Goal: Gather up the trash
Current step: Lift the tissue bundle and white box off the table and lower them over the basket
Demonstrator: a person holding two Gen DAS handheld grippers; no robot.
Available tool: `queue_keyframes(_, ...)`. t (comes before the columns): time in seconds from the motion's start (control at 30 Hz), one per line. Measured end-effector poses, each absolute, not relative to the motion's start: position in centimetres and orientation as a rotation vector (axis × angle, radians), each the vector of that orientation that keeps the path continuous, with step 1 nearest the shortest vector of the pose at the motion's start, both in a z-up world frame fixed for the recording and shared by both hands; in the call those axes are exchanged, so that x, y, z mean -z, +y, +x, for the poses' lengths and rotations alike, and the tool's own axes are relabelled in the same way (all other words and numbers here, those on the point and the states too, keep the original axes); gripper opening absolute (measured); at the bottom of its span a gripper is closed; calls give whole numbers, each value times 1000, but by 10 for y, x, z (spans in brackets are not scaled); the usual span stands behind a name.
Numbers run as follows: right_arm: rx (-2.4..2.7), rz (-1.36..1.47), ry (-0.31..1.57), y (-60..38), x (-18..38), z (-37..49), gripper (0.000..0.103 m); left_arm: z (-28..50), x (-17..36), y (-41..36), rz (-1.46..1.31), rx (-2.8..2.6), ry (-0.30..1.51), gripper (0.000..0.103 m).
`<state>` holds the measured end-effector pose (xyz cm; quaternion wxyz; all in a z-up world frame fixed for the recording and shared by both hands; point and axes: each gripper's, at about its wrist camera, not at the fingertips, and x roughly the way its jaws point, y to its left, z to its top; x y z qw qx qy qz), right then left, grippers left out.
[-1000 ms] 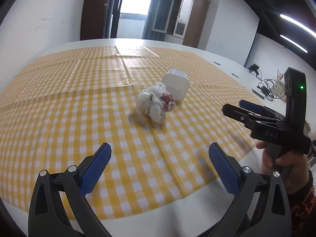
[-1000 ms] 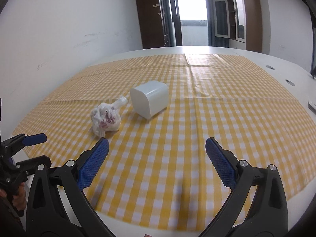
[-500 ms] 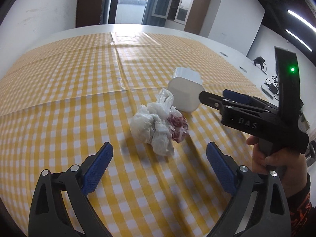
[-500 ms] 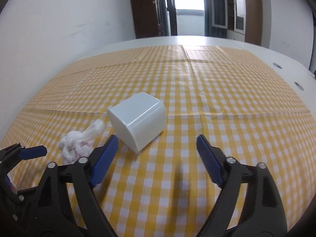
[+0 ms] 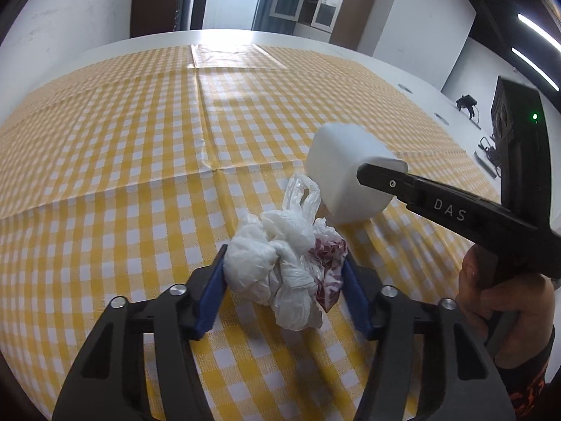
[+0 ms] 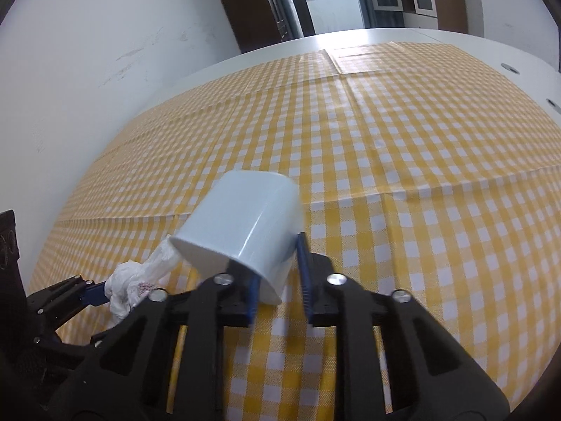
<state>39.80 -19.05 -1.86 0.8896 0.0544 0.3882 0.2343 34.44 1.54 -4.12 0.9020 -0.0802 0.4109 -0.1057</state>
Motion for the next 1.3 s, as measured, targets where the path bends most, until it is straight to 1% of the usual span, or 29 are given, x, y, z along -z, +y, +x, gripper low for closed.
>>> queue_keyframes(0.13, -489, 55, 763, -185, 12, 389, 2, 334, 35, 23, -199, 228, 806, 55)
queue_keyframes(0.33, -500, 18, 715, -186, -1, 363, 2, 303, 21, 36, -257, 217, 746, 55)
queue_keyframes(0.47, -498, 8, 672, -194, -15, 331, 2, 268, 12, 37, -271, 230, 683, 54)
queue_keyframes(0.63, -496, -11, 630, -203, -25, 287, 2, 225, 9, 33, -277, 243, 648, 54)
queue_keyframes(1.3, -534, -63, 576, -250, -12, 128, 2, 96, 23, 7, -275, 260, 610, 54)
